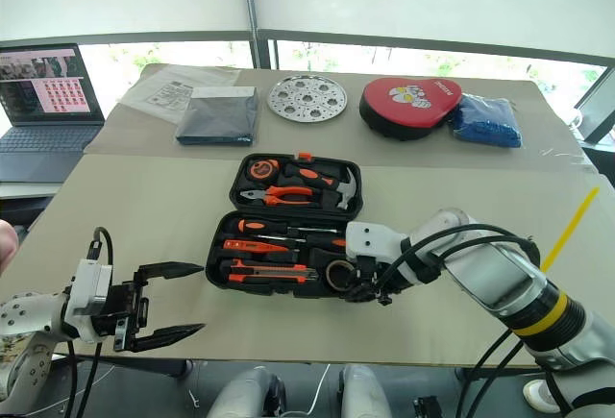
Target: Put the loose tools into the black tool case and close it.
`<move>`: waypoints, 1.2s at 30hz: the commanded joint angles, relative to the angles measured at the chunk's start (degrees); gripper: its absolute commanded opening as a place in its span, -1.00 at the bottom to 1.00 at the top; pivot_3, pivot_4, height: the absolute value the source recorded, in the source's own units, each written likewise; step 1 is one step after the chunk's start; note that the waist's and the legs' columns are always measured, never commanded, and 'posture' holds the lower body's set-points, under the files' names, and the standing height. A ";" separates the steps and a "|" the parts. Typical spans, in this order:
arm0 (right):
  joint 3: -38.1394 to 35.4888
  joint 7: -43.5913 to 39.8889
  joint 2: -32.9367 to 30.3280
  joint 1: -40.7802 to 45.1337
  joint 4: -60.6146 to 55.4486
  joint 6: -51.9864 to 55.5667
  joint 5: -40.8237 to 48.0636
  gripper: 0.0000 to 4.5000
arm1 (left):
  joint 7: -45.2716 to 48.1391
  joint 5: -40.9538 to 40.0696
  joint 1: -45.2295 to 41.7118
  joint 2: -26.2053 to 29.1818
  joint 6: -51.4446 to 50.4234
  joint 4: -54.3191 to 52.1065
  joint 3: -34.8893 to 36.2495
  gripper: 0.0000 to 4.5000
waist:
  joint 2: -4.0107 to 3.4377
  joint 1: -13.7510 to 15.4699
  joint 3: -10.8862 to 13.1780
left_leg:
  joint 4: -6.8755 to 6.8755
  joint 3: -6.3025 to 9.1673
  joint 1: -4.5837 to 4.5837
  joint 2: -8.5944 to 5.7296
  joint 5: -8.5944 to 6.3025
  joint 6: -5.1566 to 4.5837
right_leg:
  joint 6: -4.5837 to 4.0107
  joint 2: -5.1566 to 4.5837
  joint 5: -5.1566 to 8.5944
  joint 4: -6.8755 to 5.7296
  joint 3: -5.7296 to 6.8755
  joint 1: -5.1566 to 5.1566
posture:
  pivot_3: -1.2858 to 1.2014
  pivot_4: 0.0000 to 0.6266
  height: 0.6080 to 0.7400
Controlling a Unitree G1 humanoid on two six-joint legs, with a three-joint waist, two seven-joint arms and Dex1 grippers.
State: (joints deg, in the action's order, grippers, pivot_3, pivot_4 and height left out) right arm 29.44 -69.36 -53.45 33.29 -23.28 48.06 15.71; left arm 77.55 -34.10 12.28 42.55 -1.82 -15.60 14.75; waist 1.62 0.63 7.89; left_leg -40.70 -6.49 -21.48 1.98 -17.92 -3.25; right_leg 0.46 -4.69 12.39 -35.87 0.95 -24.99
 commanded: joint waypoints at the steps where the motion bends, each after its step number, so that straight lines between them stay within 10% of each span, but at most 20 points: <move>1: 0.83 -1.41 0.62 1.03 1.85 0.05 -0.80 0.19 | -2.39 -0.87 0.00 0.25 -1.01 -2.00 1.45 1.00 | -0.01 -0.01 0.00 | 0.00 0.00 -0.03 0.00 0.00 0.01 | 0.01 0.00 -0.01 -0.01 0.00 0.00 | 0.03 -0.52 1.00; 6: -10.54 -5.93 2.15 -0.12 -0.62 4.83 12.68 0.94 | -10.24 -1.44 -0.72 0.02 -6.43 -3.49 2.65 1.00 | -0.03 -0.08 0.07 | 0.00 -0.01 -0.08 0.00 0.02 0.03 | 0.09 -0.01 -0.10 -0.05 0.00 -0.08 | 0.03 -0.52 1.00; 13: -27.43 -1.62 4.04 -8.14 9.46 -6.92 14.77 0.97 | -24.76 -0.15 -9.43 -1.84 -14.88 2.26 3.47 0.28 | -0.04 0.08 0.08 | 0.00 0.13 -0.23 -0.07 0.01 0.02 | 0.11 -0.09 -0.12 -0.03 0.18 -0.05 | 0.03 -0.52 1.00; 21: -23.40 13.99 14.43 -3.35 37.31 -38.43 -5.95 -0.23 | -41.68 14.10 -31.16 -7.84 -20.95 21.92 -7.04 -0.98 | 0.02 -0.12 0.12 | 0.00 -0.02 0.09 -0.17 0.11 0.16 | 0.15 0.24 -0.17 -0.06 -0.07 0.20 | 0.03 -0.52 1.00; 26: -19.22 14.95 20.19 1.06 47.19 -45.11 -11.14 -0.99 | -38.62 17.81 -38.52 -10.98 -21.84 30.56 -13.57 -1.00 | 0.03 -0.84 0.13 | 0.06 -0.11 0.05 -0.18 0.42 0.68 | 0.16 0.30 -0.17 -0.10 -0.16 0.06 | 0.03 -0.52 1.00; 36: -19.26 10.29 20.57 -2.68 36.68 -35.86 -8.82 -0.99 | -31.75 15.24 -38.69 -11.43 -29.99 24.79 -15.68 -1.00 | -0.03 -0.79 0.12 | 0.03 -0.02 -0.50 -0.08 0.36 0.58 | 0.34 0.21 -0.23 -0.10 -0.04 -0.16 | 0.03 -0.52 1.00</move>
State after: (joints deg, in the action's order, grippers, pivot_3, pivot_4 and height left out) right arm 10.52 -57.47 -32.71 31.14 18.28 10.52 4.94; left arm 43.27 -17.34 -26.70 31.76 -30.54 12.62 0.96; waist 1.59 -0.16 8.02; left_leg -40.67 -6.49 -21.98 1.90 -17.57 -2.67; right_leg 0.81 -4.48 12.16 -35.96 0.92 -25.16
